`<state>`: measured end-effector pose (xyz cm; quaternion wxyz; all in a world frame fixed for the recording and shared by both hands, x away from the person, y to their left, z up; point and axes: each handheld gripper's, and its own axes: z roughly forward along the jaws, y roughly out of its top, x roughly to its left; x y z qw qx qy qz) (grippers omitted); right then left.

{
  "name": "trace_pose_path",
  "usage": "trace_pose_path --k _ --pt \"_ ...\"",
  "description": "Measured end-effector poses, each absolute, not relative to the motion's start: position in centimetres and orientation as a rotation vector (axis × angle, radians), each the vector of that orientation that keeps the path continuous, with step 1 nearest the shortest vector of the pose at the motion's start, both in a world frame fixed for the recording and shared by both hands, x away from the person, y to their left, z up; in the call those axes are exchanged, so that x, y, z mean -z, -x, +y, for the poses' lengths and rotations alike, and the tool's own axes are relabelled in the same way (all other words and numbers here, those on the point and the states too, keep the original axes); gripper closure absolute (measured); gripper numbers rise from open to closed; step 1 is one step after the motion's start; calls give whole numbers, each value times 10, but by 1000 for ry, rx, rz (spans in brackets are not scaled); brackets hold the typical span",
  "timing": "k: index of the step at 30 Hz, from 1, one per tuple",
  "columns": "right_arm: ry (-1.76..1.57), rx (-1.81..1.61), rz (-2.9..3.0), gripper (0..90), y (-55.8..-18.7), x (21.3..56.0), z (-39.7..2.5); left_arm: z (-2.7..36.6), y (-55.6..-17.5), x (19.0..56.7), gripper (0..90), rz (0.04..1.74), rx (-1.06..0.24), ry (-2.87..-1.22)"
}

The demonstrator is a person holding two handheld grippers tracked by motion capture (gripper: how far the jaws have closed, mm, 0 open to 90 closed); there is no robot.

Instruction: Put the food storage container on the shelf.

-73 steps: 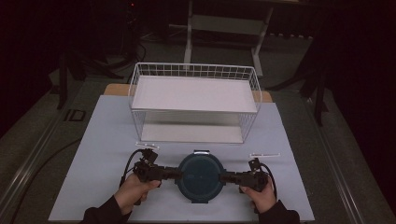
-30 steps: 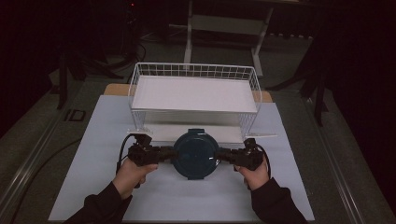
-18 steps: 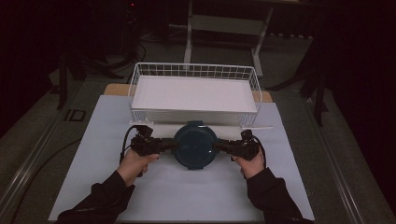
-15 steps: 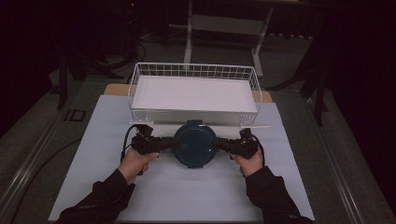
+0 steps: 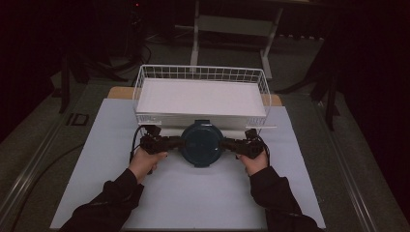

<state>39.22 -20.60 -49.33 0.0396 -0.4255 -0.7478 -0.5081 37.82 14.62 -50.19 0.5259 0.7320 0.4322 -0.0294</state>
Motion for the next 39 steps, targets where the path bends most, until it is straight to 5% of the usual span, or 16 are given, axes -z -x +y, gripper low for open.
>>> trace_pose_path --k 14,18,23,34,39 --pt "1402 1573 -2292 526 -400 496 -203 147 -390 516 547 1077 122 -1632" --pt "1420 1571 -2309 533 -400 495 -200 146 -392 516 527 1074 42 -1646" --pt "1474 1609 -2269 521 -404 496 -199 146 -398 520 388 1117 16 -1607" --pt "1534 1596 -2314 430 -402 493 -194 141 -394 511 339 1101 -113 -1672" --pt "1496 1610 -2385 381 -393 488 -190 144 -385 505 161 1042 -103 -1694"
